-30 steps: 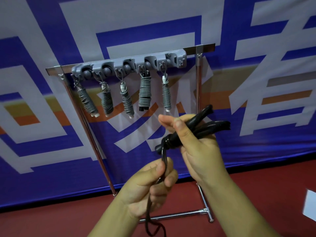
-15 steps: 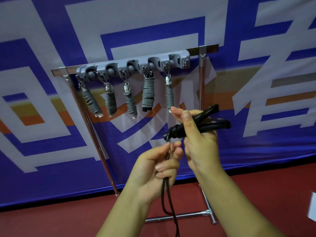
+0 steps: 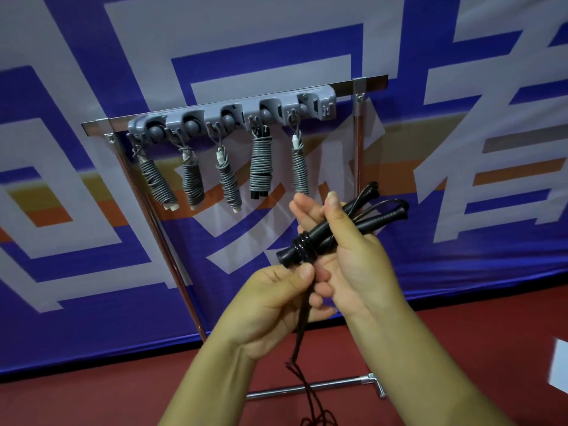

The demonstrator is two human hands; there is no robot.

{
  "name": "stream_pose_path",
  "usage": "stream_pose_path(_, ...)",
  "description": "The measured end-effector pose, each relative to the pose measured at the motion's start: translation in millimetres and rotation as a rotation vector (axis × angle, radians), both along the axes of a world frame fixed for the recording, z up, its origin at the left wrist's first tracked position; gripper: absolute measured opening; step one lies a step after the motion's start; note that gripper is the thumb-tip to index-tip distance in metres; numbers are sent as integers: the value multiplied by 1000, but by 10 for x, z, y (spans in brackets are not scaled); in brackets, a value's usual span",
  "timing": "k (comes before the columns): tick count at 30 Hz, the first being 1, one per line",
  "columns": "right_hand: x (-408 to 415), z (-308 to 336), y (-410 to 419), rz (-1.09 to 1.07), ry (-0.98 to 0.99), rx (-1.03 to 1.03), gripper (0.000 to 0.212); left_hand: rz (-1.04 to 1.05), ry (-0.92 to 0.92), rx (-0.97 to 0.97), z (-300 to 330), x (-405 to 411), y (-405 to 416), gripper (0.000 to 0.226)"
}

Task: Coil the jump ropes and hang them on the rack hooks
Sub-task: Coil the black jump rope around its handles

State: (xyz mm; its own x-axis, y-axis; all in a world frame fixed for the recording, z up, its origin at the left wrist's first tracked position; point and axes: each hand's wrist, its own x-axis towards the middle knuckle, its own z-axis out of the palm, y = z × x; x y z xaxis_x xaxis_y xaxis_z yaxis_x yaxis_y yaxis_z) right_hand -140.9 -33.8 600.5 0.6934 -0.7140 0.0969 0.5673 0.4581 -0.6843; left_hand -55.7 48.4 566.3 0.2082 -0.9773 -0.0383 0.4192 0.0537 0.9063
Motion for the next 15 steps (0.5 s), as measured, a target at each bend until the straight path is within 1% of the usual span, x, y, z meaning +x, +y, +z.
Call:
stream_pose_path(1,5,-9,-4,24,-1,22,42,14,-63,22,2,15,19,43)
stream_pose_path(2,4,-18,-7,51,-1,45,40,35,-114,40,14,24,40,35)
stream_pose_path(4,15,-30,-7,87,17,64,39,80,-182,46,42,19,61,16)
stream_pose_path(7,44,-34,19,39,-1,104,29,225,-288,39,49,34,61,16)
stream_pose_path(9,65,-15,42,15,-39,156,23,315,-362,23,13,46,46,30)
stream_pose_path(12,94,-12,45,56,-83,237,16,368,-427,-58,-18,-47,37,36)
stream_pose_path(13,107,-18,41,56,-97,262,14,398,-469,-73,-32,-82,37,35)
stream_pose_path(15,123,-48,29,36,-116,313,13,472,-636,-69,-47,-133,35,31)
